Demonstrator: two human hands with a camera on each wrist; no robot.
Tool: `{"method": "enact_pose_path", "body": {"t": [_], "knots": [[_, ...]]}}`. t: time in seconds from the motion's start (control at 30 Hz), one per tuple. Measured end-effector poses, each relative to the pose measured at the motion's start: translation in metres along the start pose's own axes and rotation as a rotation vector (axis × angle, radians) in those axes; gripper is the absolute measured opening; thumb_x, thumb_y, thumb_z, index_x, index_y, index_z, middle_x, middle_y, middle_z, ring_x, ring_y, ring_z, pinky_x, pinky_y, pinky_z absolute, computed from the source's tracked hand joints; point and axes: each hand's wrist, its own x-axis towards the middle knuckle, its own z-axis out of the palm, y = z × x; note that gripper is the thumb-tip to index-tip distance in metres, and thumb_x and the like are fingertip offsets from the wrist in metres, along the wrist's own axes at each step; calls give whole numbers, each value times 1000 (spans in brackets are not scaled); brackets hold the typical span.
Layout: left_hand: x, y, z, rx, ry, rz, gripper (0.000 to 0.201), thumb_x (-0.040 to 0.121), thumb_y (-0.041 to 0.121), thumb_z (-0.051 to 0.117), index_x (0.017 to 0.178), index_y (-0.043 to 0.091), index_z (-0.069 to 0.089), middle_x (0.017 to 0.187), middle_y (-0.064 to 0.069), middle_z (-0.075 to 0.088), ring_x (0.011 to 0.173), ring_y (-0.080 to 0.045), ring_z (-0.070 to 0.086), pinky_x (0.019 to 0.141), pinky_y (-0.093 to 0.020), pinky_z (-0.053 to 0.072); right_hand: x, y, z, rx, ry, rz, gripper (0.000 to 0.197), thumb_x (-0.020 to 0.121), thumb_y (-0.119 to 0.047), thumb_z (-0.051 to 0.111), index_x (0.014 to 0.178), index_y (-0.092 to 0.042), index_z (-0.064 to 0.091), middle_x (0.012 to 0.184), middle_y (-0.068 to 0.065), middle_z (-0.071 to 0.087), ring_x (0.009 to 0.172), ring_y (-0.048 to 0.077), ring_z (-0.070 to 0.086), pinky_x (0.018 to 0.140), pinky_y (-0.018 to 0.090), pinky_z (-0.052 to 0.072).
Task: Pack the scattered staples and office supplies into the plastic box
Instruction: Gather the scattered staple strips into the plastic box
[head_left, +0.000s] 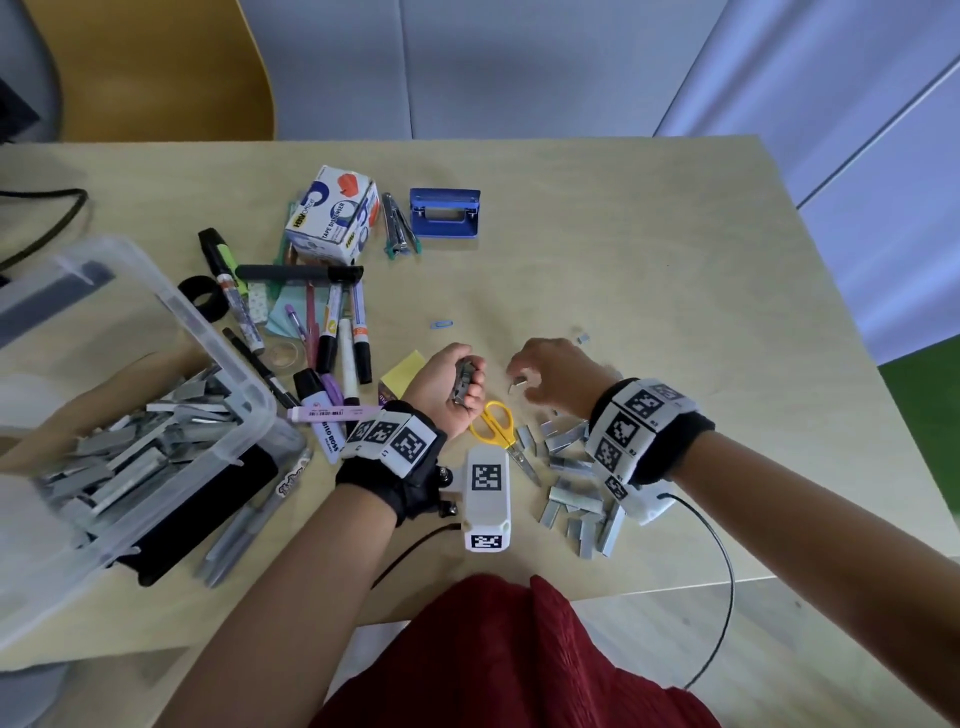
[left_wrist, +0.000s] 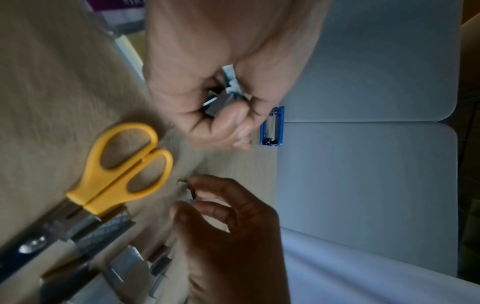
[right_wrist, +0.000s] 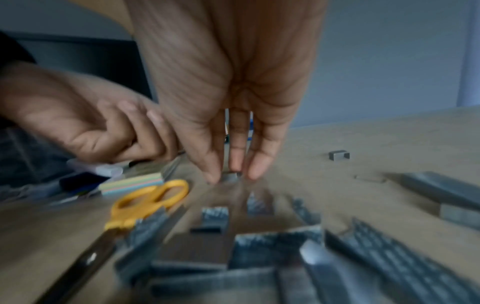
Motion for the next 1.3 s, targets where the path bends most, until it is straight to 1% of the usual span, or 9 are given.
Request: {"method": "enact_pose_path", "body": {"t": [0.27,0.47,0.6,0.67,0.73,0.87,1.0,1.1,1.3], "knots": [[-3,-4,-9,-13,3,8,37,98,26,36,64,12,45,37,5,45,25,-5,36,28,-10,23,6,-14,9,-94,-15,-27,21,83,3,48,95,-4,63,103,9,59,98,25,54,74,24,35],[-1,-7,-9,-54,20,18,36,98,23,38,66,10,45,38,2,47,26,-7,41,30,-10,28,9,-10,0,95,42,50,7,75,-1,64,79,-7,66,86,10,65,87,25,58,77,30,47],[1,-8,-4,-130,39,37,32,97,17,44,68,3,50,51,-6,55,46,-16,56,40,-18,49,-6,-28,-17,283,161,-77,5,72,1,68,75,-3,66,72,1,62,71,15,58,74,26,49],[-1,-9,0,-78,-20,17,24,95,17,45,75,7,54,62,-4,60,58,-14,58,49,-21,52,-13,-40,-20,326,135,-151,6,73,4,65,76,-2,66,72,2,65,62,12,62,70,23,50],[-1,-9,2,-50,-65,-3,19,95,17,45,79,11,55,64,1,63,56,-10,60,49,-17,49,-14,-43,-20,348,109,-180,8,74,3,64,79,-3,67,75,3,68,57,6,59,69,17,47],[2,-7,-2,-23,-29,-36,31,97,24,42,71,9,49,43,-1,53,31,-8,46,32,-10,34,-7,-29,-21,336,185,-88,6,78,-1,64,81,-3,69,78,3,65,68,10,56,65,16,42],[5,-4,-9,-4,-7,-13,38,98,26,37,65,10,46,38,2,46,25,-6,38,29,-10,25,3,-6,-5,87,82,-25,13,84,-5,57,87,-6,69,95,11,65,90,23,58,80,24,41],[4,-1,-13,-20,3,-3,38,98,27,36,65,10,45,38,2,46,26,-6,38,29,-10,25,4,1,8,28,31,-37,14,86,-7,57,90,-9,70,97,8,61,93,21,58,78,21,39],[4,-1,-12,-72,8,12,37,98,24,38,66,7,47,39,-1,49,28,-9,44,32,-9,32,7,-1,15,-85,29,-77,17,88,-2,50,92,-8,66,99,5,58,92,23,57,79,33,47]]}}
